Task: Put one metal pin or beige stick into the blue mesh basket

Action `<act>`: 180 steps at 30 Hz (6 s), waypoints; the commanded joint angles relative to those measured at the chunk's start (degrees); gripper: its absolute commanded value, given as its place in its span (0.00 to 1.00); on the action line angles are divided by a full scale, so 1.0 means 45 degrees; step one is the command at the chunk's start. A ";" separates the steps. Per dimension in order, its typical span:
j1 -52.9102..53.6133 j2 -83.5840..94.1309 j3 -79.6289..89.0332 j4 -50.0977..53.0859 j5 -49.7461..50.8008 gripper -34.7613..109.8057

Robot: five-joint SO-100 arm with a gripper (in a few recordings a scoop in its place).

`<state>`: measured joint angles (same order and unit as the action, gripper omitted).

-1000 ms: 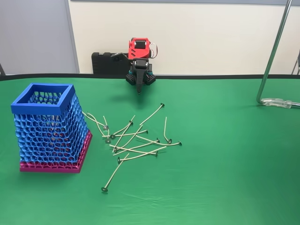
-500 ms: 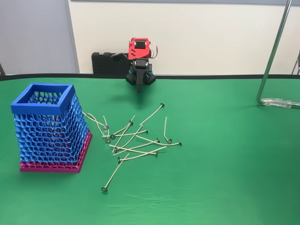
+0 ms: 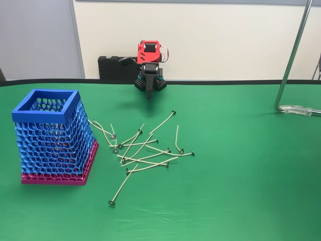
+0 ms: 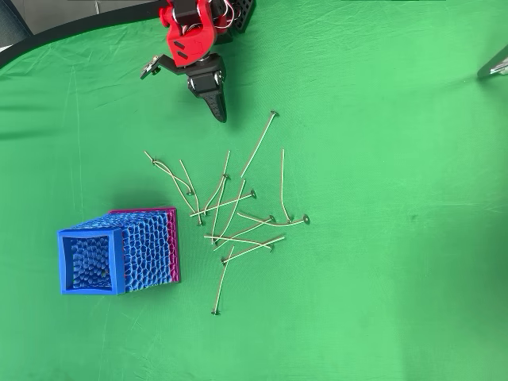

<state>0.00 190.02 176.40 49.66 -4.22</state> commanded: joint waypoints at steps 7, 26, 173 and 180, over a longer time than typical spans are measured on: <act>0.0137 -0.1445 -0.1152 -0.0293 0.0000 0.24; 0.0039 -0.8379 -0.7363 0.1934 0.1855 0.24; 0.1504 -2.3047 -2.3223 0.6719 0.6777 0.24; 0.2148 -2.1348 -2.4063 0.7305 0.4941 0.24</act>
<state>8.70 89.56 71.02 82.00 21.09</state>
